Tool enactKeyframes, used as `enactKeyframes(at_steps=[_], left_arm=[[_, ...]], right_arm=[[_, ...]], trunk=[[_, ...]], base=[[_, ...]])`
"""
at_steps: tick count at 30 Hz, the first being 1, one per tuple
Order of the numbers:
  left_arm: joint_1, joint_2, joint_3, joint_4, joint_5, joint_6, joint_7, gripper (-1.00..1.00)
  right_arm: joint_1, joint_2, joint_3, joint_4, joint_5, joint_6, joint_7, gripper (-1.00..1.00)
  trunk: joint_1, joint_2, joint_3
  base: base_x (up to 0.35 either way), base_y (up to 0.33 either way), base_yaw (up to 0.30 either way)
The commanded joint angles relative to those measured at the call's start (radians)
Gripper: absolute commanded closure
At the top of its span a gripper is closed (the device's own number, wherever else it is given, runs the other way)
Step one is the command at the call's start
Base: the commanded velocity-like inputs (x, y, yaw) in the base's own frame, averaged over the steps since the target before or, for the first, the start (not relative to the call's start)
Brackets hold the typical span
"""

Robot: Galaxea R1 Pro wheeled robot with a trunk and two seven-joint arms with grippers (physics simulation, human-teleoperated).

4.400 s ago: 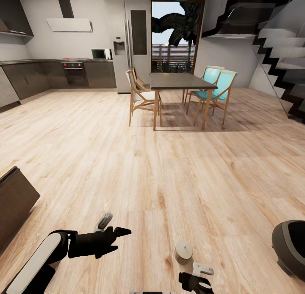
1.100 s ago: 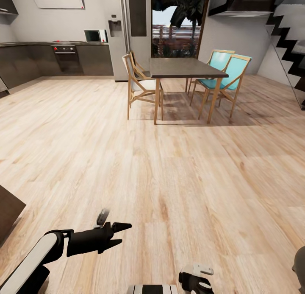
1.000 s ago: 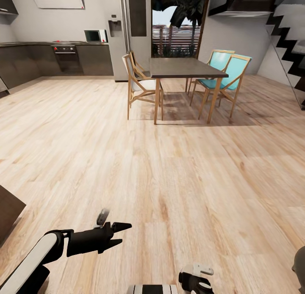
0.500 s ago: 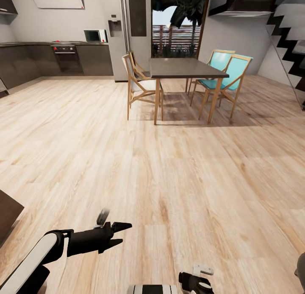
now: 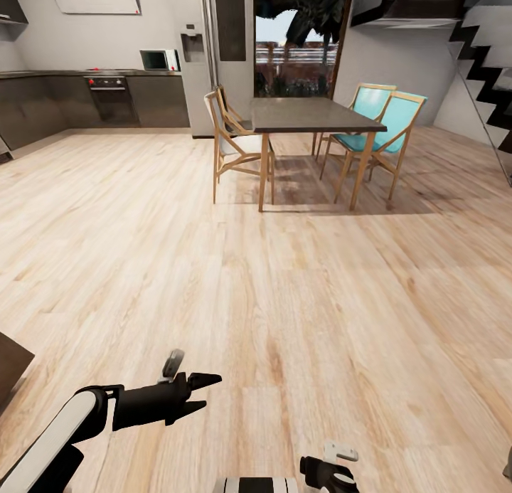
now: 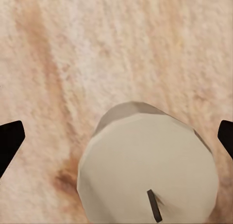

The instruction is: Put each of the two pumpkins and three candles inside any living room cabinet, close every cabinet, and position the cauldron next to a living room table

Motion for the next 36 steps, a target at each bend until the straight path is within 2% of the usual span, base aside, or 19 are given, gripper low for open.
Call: enactKeyframes(at_steps=[1, 10, 20, 27, 36], left_arm=[[-0.001, 0.001, -0.001, -0.001, 0.011, 0.0, 0.01, -1.0], [-0.001, 0.001, -0.001, -0.001, 0.011, 0.0, 0.008, -1.0], [-0.001, 0.001, -0.001, -0.001, 0.011, 0.0, 0.003, -1.0], [-0.002, 0.002, 0.0, 0.001, 0.011, 0.0, -0.05, -1.0], [-0.002, 0.002, -0.001, 0.001, 0.011, 0.0, -0.055, -1.0]], right_arm=[[0.0, -0.001, 0.008, -0.002, -0.005, 0.004, -0.009, -1.0], [-0.001, -0.001, 0.008, -0.001, -0.005, 0.004, -0.009, -1.0], [-0.001, -0.001, 0.008, -0.001, -0.005, 0.004, -0.009, -1.0], [0.0, -0.001, 0.008, -0.001, -0.005, 0.004, -0.009, -1.0], [0.0, -0.001, 0.008, -0.001, -0.005, 0.005, -0.009, -1.0]], trunk=[[0.0, 0.0, -0.001], [0.0, 0.0, -0.001], [0.004, -0.003, -0.039], [0.008, -0.004, -0.067], [0.008, -0.004, -0.067]], base=[[0.024, 0.0, 0.0], [0.004, 0.0, 0.0], [0.0, 0.0, 0.0], [0.0, 0.0, 0.0], [0.0, 0.0, 0.0]])
